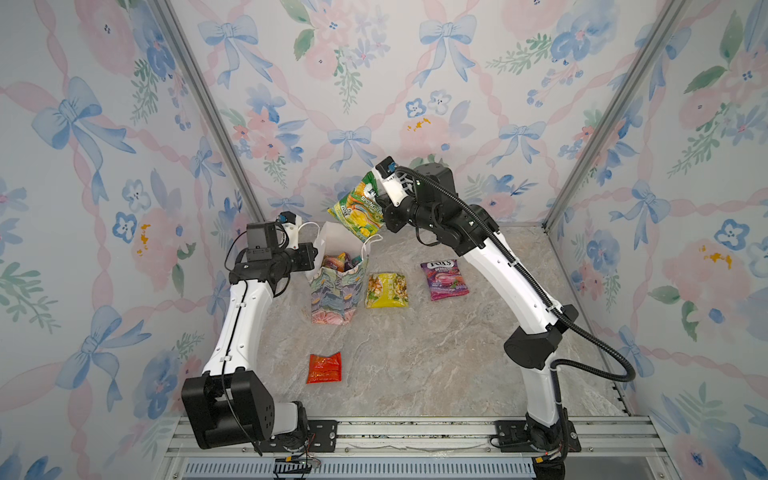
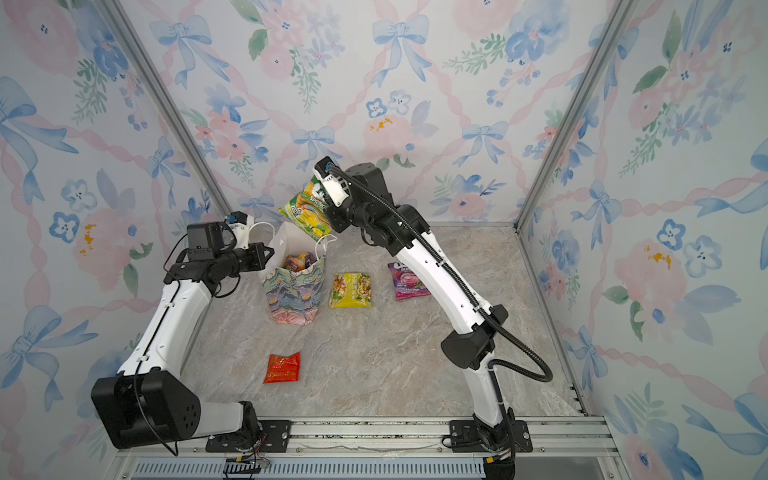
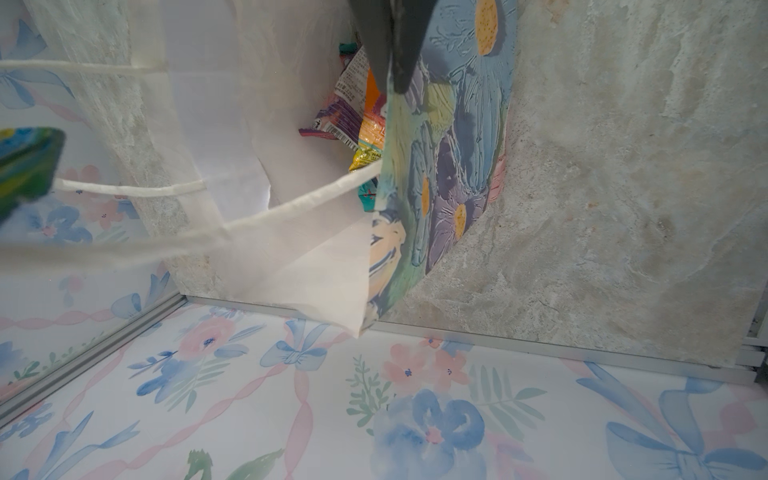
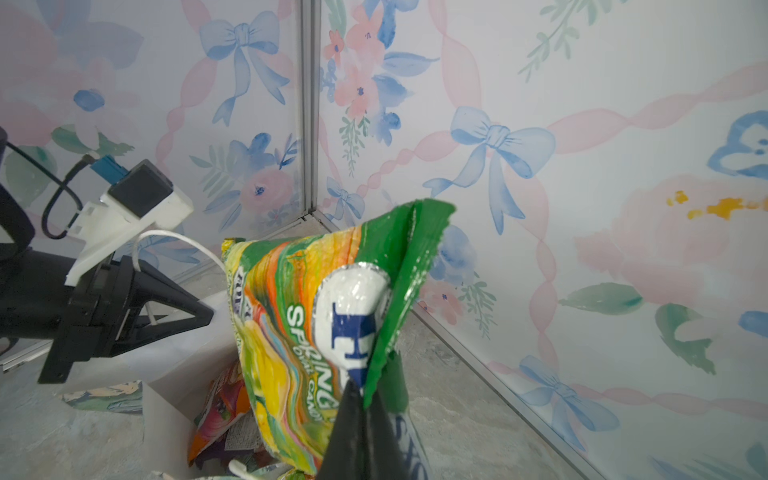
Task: Place the snacks into the paper bag
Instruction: 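Lift the green packet with the right gripper and carry it over the bag, then lower the green packet into the bag and open the right gripper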
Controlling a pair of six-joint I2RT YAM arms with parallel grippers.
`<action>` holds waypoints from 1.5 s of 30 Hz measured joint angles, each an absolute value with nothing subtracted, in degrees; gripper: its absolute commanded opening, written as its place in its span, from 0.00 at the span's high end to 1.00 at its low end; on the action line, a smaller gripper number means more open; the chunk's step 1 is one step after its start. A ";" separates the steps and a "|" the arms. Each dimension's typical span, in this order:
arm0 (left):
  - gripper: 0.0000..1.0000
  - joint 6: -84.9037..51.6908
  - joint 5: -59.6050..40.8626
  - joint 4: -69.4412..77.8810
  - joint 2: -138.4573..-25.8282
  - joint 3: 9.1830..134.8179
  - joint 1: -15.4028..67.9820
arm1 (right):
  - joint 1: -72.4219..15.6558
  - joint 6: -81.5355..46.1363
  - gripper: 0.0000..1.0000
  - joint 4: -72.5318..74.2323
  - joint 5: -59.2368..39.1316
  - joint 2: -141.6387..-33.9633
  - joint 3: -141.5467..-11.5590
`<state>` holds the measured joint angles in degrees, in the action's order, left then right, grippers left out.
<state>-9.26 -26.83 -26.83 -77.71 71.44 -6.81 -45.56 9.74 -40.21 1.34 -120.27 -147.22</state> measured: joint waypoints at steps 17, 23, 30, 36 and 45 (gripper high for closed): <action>1.00 -9.26 -26.89 -26.83 -77.71 71.44 -6.85 | -48.38 17.23 1.00 -43.00 -1.96 -122.39 -141.86; 1.00 -9.26 -27.00 -26.83 -77.71 71.44 -6.96 | -49.15 18.65 1.00 -43.00 -2.42 -122.39 -140.40; 1.00 -9.28 -27.03 -26.83 -77.71 71.44 -7.14 | -49.71 19.59 1.00 -42.98 -2.42 -122.39 -140.22; 1.00 -9.26 -27.03 -26.83 -77.71 71.44 -7.18 | -50.52 19.75 1.00 -42.87 -2.81 -124.11 -141.10; 1.00 -9.26 -27.00 -26.87 -77.71 71.44 -7.55 | -50.85 19.73 0.96 -42.63 -2.81 -128.66 -143.46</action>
